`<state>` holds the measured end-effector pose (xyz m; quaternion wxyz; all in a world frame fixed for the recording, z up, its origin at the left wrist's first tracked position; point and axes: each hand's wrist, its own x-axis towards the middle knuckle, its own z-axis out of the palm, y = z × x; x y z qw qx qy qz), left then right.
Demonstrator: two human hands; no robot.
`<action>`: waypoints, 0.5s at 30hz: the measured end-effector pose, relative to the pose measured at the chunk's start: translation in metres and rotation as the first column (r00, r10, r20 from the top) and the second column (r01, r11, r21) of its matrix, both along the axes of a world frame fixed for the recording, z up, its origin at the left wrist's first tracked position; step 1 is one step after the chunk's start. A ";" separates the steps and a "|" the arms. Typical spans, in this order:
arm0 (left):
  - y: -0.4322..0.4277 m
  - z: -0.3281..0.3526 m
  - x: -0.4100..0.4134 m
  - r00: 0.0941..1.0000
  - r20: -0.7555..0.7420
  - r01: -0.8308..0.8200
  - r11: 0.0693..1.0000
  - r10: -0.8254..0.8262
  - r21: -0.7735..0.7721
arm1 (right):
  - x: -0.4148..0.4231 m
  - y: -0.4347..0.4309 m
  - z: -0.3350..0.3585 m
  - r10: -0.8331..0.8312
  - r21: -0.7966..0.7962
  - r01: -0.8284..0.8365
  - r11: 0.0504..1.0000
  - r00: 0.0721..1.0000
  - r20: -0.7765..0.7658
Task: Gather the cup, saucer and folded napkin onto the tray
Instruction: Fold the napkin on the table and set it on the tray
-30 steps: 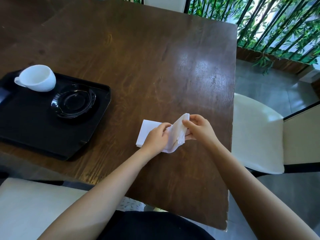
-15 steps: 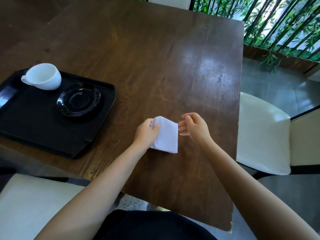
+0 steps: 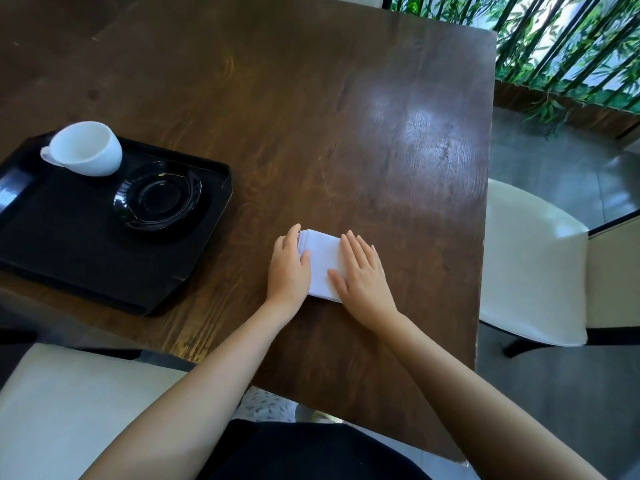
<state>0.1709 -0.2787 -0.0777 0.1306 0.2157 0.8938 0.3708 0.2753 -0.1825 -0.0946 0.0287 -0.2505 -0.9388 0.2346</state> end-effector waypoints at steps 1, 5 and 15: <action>-0.001 -0.002 0.000 1.000 -0.017 0.019 1.000 -0.019 0.002 | -0.001 -0.002 -0.002 0.007 -0.002 -0.007 1.000 1.000 0.010; -0.002 -0.006 0.001 0.994 -0.098 0.041 0.999 -0.043 -0.027 | -0.005 -0.008 -0.009 0.010 0.055 -0.014 0.998 0.997 0.078; -0.008 -0.031 -0.012 0.813 -0.243 0.335 0.766 -0.530 -0.548 | -0.006 -0.012 -0.014 0.030 0.148 -0.053 0.988 0.988 0.155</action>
